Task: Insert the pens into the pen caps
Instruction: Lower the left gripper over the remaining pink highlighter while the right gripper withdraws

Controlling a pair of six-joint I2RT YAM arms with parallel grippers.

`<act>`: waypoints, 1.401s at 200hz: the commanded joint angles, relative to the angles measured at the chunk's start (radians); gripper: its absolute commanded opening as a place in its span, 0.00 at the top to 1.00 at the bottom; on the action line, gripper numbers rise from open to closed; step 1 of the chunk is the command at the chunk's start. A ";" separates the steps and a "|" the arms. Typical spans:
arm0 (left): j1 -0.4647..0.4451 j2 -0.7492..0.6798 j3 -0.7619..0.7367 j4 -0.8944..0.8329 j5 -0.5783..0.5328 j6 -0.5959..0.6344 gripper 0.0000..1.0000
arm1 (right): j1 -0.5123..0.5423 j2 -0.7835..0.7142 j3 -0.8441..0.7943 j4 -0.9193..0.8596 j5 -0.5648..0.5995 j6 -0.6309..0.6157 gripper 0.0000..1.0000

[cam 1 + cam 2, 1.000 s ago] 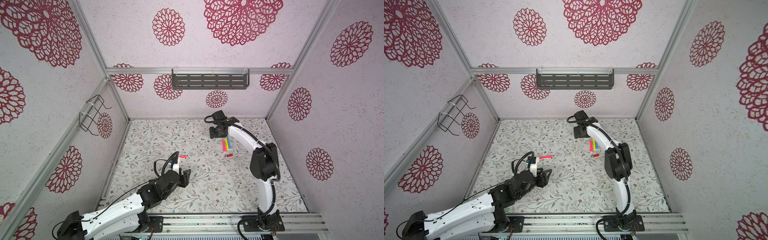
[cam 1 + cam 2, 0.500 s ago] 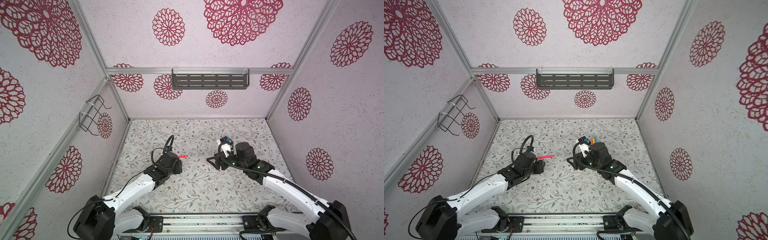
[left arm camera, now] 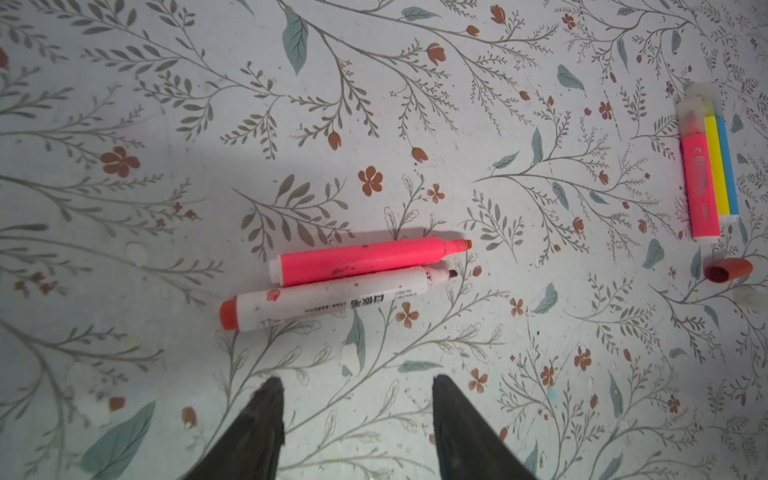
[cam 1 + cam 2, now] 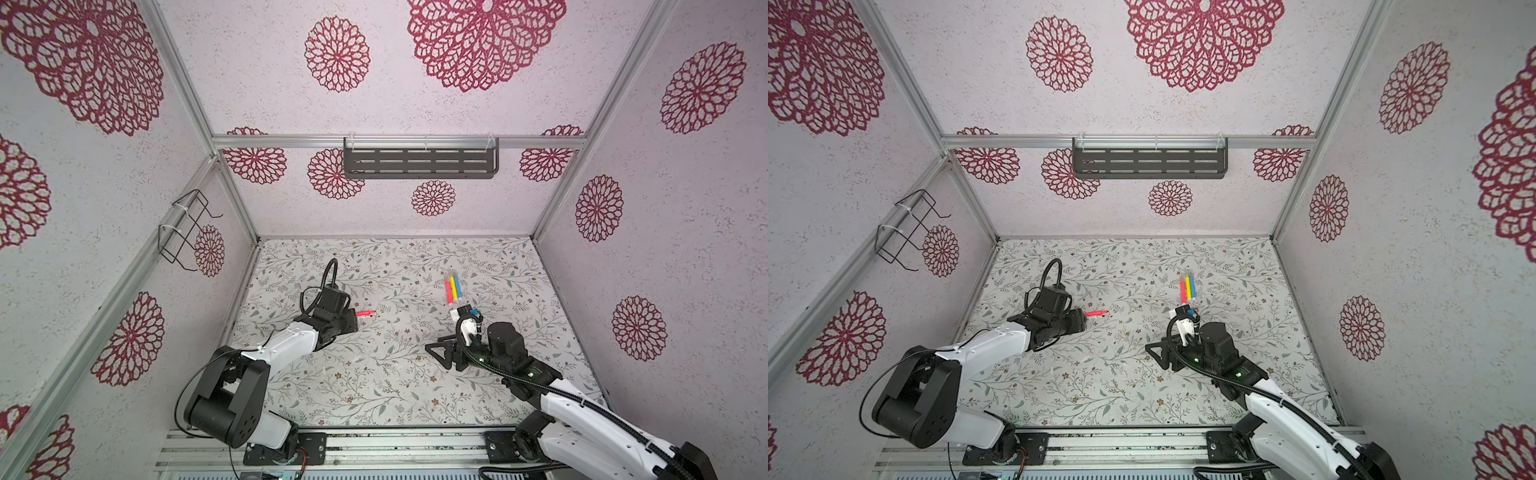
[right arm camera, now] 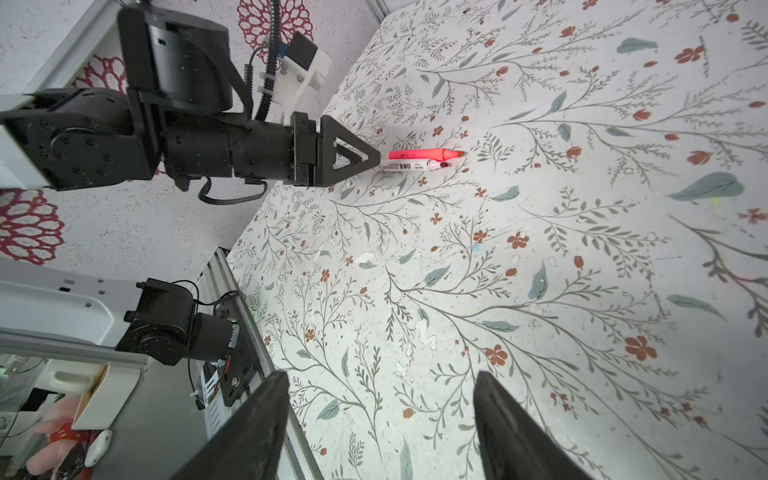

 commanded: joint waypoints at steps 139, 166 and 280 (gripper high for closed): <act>0.045 0.161 0.078 0.112 0.068 0.077 0.41 | 0.013 -0.069 -0.023 0.049 0.012 0.066 0.28; 0.043 0.160 0.067 0.105 0.071 0.071 0.41 | 0.014 -0.071 -0.015 0.041 0.018 0.066 0.29; 0.034 0.137 0.047 0.041 0.072 0.066 0.42 | 0.018 -0.090 -0.026 0.048 0.028 0.079 0.29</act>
